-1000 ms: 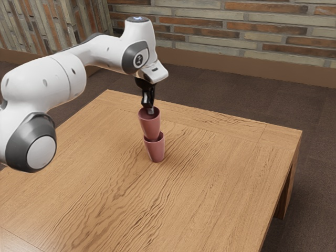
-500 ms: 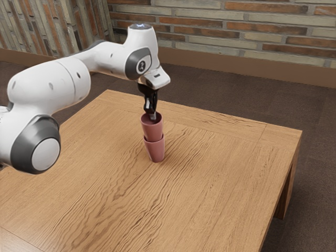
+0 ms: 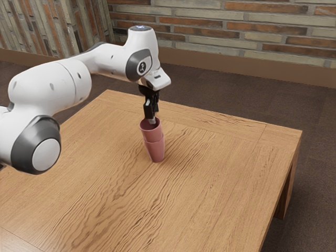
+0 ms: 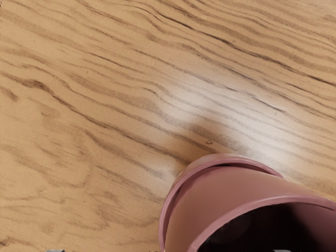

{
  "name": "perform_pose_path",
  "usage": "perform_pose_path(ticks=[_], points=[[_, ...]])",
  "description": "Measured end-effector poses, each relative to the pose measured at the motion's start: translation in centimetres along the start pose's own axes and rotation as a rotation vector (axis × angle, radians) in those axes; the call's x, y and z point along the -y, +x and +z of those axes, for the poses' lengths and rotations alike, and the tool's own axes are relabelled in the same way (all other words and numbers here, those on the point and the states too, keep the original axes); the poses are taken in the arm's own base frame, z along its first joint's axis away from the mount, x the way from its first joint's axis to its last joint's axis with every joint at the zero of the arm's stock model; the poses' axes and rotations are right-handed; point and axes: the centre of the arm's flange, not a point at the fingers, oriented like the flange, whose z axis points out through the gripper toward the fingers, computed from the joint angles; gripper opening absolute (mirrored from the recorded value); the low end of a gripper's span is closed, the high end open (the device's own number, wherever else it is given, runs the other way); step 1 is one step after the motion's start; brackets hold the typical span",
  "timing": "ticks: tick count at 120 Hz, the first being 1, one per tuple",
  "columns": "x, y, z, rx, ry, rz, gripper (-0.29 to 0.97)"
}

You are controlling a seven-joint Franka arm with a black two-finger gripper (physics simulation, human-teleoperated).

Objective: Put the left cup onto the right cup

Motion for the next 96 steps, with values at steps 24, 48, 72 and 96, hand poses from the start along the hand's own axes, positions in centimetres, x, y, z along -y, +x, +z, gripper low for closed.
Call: perform_pose_path(ticks=[24, 48, 72, 96], points=[[-0.3, -0.4, -2.1, -0.009, 0.013, 0.000, 0.62], [-1.2, -1.1, -4.4, -0.015, 0.013, -0.002, 0.66], [-3.3, -2.4, -6.8, -0.014, 0.003, -0.005, 0.67], [-5.7, -3.6, -10.6, 0.004, 0.024, -0.013, 0.68]])
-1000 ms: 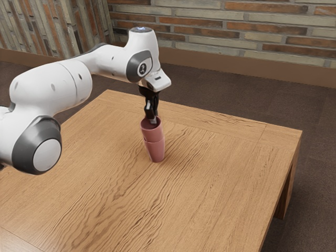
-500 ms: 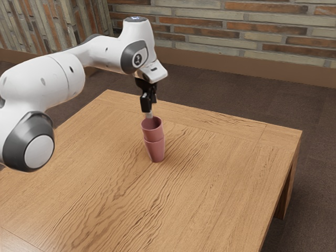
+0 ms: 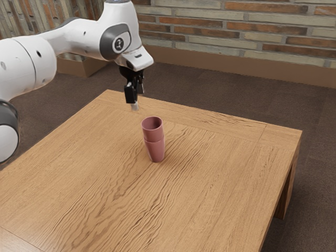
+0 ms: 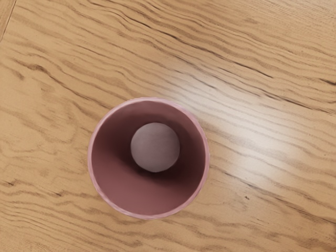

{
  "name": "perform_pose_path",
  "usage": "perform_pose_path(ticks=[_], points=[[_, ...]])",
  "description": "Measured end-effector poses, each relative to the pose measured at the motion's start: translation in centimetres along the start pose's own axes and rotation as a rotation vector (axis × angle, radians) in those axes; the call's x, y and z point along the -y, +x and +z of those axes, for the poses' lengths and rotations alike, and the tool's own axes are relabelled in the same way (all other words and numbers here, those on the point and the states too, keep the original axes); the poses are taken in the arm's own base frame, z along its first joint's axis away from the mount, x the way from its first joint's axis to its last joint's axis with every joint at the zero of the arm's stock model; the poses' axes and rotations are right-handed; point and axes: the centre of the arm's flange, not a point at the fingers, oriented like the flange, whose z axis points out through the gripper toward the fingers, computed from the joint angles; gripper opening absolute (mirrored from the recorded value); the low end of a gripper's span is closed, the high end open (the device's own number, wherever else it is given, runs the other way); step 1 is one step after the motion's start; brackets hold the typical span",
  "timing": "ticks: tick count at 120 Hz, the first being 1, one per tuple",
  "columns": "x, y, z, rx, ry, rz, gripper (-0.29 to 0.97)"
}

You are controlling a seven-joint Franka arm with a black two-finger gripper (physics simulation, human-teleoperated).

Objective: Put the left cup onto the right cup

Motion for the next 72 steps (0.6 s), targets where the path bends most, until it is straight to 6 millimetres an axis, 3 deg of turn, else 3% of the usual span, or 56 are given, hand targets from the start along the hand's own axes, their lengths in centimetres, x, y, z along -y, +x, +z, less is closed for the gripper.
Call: perform_pose_path(ticks=[29, 52, 72], points=[[-2.5, -2.0, -3.1, 0.033, 0.010, -0.028, 0.68], [-4.7, -5.7, -6.4, 0.028, 0.011, -0.087, 0.68], [-5.9, -8.1, -8.0, 0.041, 0.003, -0.137, 0.68]])
